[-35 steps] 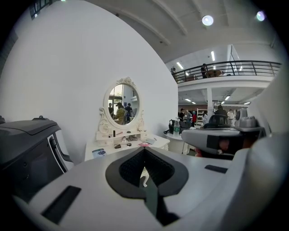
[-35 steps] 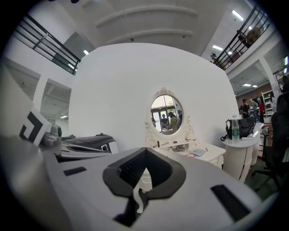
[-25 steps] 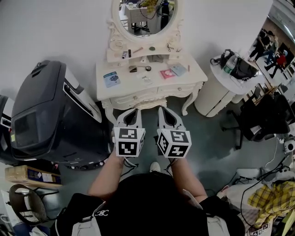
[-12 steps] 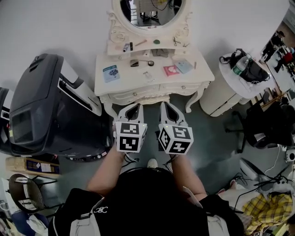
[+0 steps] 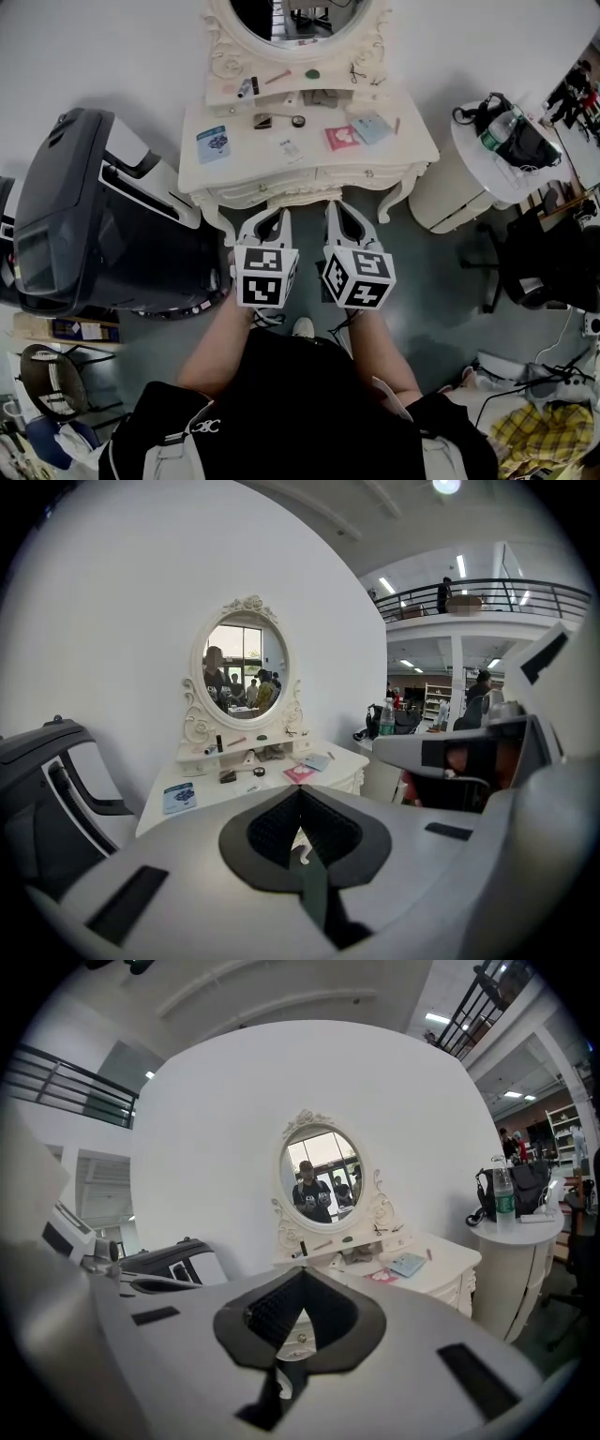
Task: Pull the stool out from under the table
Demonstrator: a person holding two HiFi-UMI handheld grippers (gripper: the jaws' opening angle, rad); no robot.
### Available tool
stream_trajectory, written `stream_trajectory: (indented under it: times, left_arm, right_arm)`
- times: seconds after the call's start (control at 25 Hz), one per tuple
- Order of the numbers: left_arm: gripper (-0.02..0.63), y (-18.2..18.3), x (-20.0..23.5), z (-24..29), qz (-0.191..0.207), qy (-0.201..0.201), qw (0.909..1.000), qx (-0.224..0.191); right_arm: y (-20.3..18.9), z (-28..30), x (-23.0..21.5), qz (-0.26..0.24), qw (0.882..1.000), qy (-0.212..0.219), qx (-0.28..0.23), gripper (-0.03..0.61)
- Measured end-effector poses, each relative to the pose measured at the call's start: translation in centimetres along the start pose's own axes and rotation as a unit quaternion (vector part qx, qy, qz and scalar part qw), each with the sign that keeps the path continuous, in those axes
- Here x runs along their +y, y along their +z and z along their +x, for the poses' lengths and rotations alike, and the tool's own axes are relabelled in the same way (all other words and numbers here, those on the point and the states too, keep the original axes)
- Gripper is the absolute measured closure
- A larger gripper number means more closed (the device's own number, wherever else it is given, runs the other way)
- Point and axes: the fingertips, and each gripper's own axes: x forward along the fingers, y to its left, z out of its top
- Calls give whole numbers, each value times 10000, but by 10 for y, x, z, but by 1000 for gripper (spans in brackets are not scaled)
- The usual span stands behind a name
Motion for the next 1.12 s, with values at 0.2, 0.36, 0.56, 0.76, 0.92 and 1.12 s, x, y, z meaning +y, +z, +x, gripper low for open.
stream_trajectory:
  times: [0.2,0.36,0.56,0.76,0.92,1.12]
  left_arm:
    - [614,-3,1,12,-52,55,9999,117]
    - [614,-6,7,18,-151,86,9997,148]
    - [614,-7,18,33,-221,6,9996,178]
    - [614,1,30,59,-82,-177,9996,210]
    - [614,19,43,86,-48,-366,9991,213]
    - [614,28,52,123,45,-724,9969,296]
  right_arm:
    - [-11,12,-15,146,9997,15,216,571]
    - [-16,21,-14,96,9993,73,343,571]
    - [-20,36,-14,15,9990,10,440,571]
    - [-14,60,-24,-2,9991,-203,376,571]
    - [-5,85,-30,15,9986,-354,385,571]
    - [-4,111,-41,136,9968,-677,403,571]
